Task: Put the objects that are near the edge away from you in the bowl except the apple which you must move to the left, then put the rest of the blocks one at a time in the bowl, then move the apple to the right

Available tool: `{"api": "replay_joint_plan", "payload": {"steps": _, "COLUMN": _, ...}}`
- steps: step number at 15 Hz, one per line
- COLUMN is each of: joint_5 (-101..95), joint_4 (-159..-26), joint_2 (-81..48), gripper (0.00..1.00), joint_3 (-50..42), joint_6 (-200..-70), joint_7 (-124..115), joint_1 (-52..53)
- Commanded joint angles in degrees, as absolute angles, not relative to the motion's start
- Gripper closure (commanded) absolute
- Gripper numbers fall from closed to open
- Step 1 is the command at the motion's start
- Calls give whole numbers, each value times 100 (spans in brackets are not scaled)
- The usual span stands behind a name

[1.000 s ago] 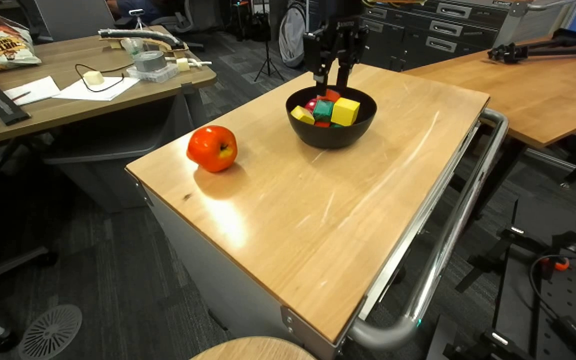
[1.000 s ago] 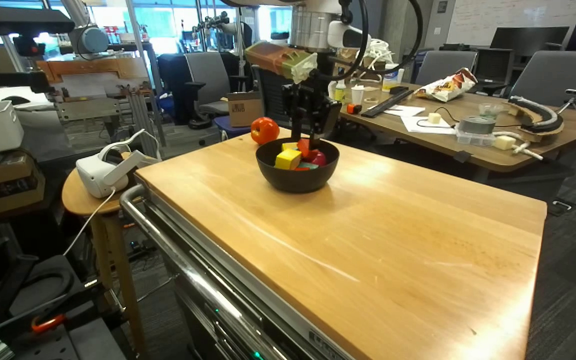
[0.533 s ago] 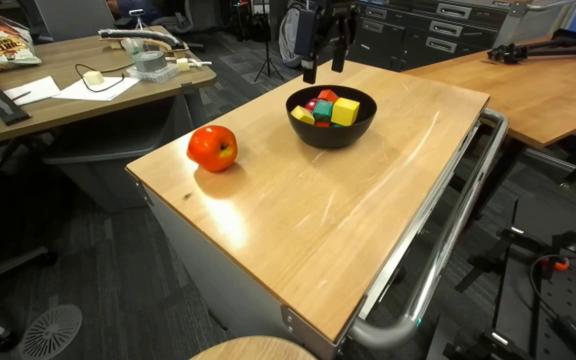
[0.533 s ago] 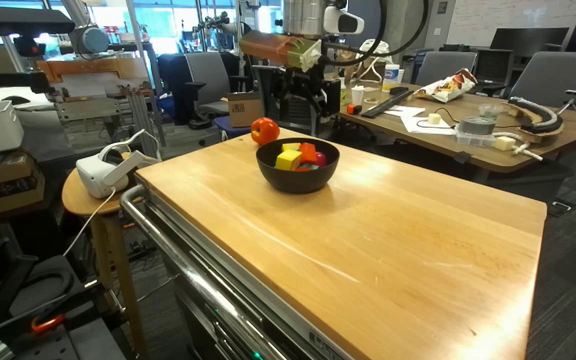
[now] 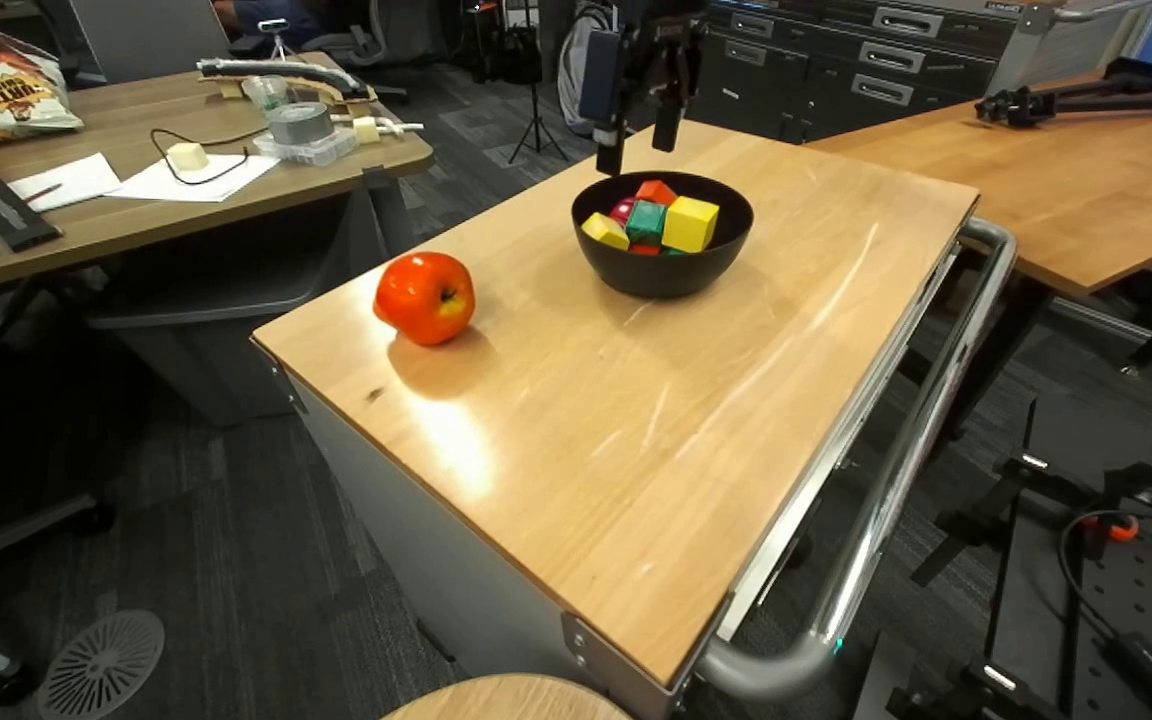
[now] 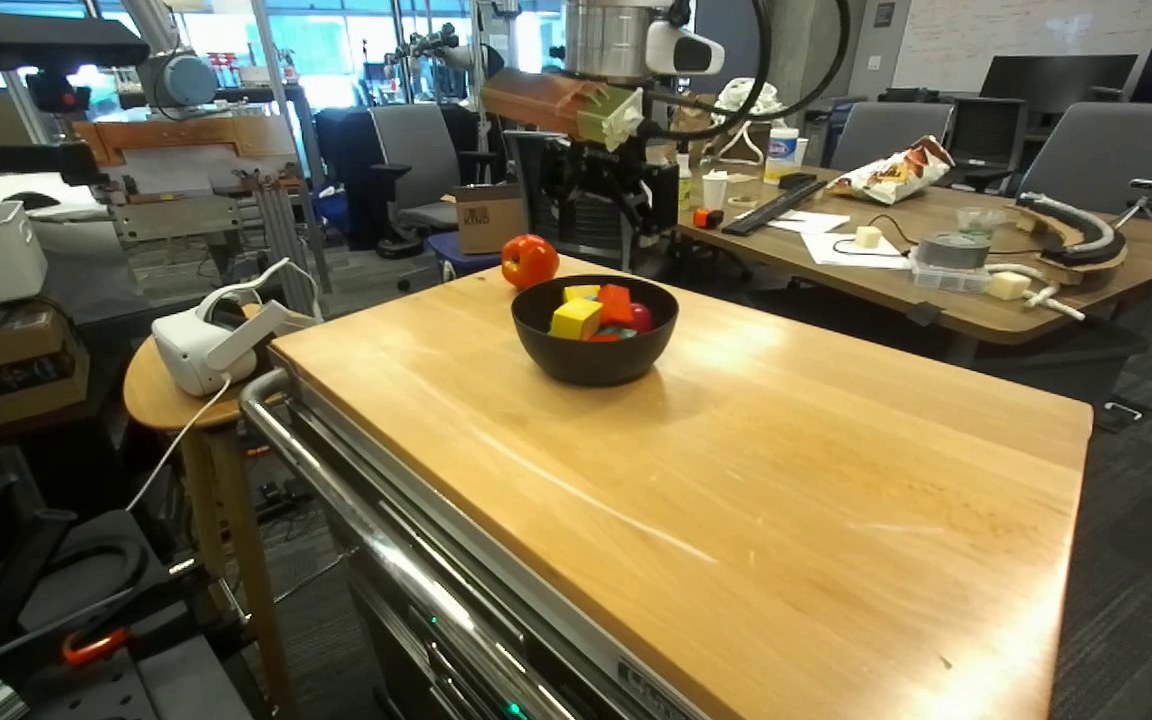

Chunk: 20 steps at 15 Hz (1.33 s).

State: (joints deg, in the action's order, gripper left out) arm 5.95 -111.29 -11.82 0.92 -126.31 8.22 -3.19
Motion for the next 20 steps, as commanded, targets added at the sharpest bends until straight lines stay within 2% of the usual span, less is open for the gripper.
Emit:
{"api": "replay_joint_plan", "payload": {"steps": 1, "joint_5": 961, "joint_4": -10553, "joint_2": -1333, "gripper": 0, "joint_3": 340, "joint_6": -12642, "joint_7": 1306, "joint_1": -187}}
{"api": "replay_joint_plan", "payload": {"steps": 7, "joint_5": 1275, "joint_4": -9311, "joint_2": -2324, "gripper": 0, "joint_3": 812, "joint_6": -12247, "joint_7": 1697, "joint_1": 99}}
{"api": "replay_joint_plan", "payload": {"steps": 13, "joint_5": 1073, "joint_4": -8144, "joint_2": -3365, "gripper": 0, "joint_3": 874, "joint_6": -11186, "joint_7": 1678, "joint_1": 214}}
{"api": "replay_joint_plan", "payload": {"steps": 20, "joint_5": 1114, "joint_4": -7132, "joint_2": -4020, "gripper": 0, "joint_3": 971, "joint_6": -10619, "joint_7": 1655, "joint_1": 295}}
